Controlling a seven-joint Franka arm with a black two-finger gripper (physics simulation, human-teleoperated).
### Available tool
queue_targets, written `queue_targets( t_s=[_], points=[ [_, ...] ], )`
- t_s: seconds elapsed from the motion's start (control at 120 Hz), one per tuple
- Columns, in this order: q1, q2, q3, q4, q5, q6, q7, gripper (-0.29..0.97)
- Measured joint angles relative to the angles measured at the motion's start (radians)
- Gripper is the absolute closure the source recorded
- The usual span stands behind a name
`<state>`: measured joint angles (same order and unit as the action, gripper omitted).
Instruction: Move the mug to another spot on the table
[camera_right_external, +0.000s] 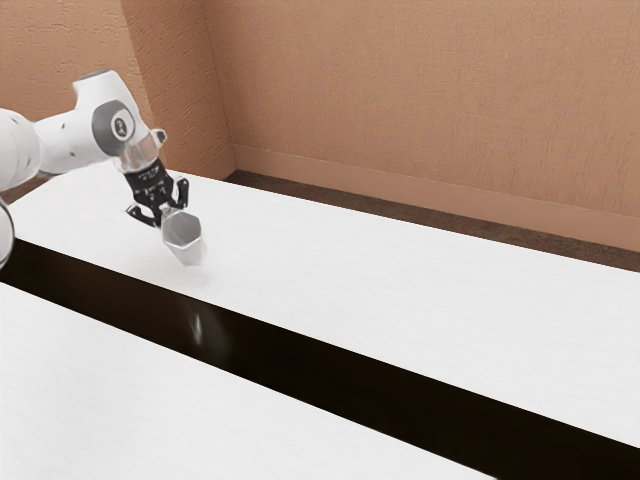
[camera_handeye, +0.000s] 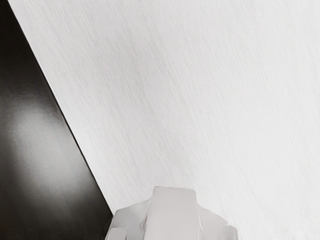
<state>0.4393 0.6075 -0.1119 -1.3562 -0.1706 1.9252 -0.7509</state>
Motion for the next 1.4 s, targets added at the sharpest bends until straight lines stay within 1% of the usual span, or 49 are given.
queue_targets(
  t_s=[0.117, 0.2, 0.317, 0.442, 0.592, 0.8, 1.0, 1.242, 1.283, 1.4],
  points=[
    [-0.002, -0.006, -0.030, -0.011, -0.054, -0.090, 0.015, 0.64],
    [-0.007, -0.006, -0.054, -0.020, -0.078, -0.139, 0.024, 0.64],
    [-0.033, 0.004, -0.075, -0.028, -0.105, -0.182, 0.035, 0.64],
    [-0.063, 0.019, -0.079, -0.032, -0.123, -0.206, 0.045, 0.63],
    [-0.095, 0.051, -0.078, -0.038, -0.133, -0.217, 0.054, 0.63],
    [-0.130, 0.027, -0.077, -0.118, -0.135, -0.227, 0.061, 0.63],
    [-0.132, -0.014, -0.068, -0.187, -0.136, -0.236, 0.066, 0.64],
    [-0.129, -0.010, -0.066, -0.190, -0.133, -0.240, 0.069, 0.64],
    [-0.130, -0.006, -0.066, -0.188, -0.134, -0.239, 0.069, 0.61],
    [-0.129, 0.003, -0.067, -0.188, -0.143, -0.235, 0.071, 0.40]
  ],
)
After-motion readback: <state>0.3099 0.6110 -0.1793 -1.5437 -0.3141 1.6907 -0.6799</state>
